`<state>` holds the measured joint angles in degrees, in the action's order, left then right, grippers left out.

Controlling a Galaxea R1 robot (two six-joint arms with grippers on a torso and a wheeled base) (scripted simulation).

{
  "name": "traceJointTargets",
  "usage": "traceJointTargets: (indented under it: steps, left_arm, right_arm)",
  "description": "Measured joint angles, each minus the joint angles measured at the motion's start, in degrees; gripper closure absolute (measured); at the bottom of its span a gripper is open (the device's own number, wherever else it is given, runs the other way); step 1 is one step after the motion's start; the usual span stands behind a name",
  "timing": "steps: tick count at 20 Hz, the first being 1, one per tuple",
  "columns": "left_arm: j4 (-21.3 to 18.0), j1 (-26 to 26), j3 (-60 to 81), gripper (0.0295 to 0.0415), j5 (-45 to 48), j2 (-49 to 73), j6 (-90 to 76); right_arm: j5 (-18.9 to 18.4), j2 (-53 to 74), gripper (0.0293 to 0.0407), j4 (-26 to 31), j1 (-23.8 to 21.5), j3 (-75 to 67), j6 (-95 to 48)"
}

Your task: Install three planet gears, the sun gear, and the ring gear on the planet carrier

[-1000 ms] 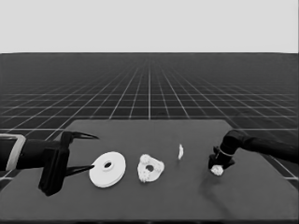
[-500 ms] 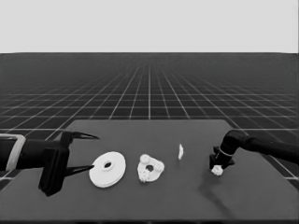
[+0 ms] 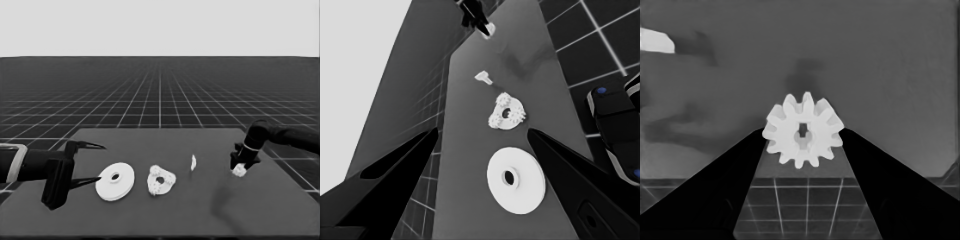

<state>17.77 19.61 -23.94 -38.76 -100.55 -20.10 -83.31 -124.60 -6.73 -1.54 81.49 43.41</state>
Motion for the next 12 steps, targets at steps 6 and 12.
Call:
traceJointTargets:
  steps: [6, 12]
  left_arm:
    - [0.00, 0.00, 0.00, 0.0326, 0.00, 0.00, 0.00]
    - [0.00, 0.00, 0.00, 0.0326, 0.00, 0.00, 0.00]
  right_arm:
    - [-5.18, -47.76, 0.0390, -2.57, -0.19, 10.46, 37.11]
    - [-3.70, -51.50, 0.0390, -6.91, 4.48, 17.77, 33.85]
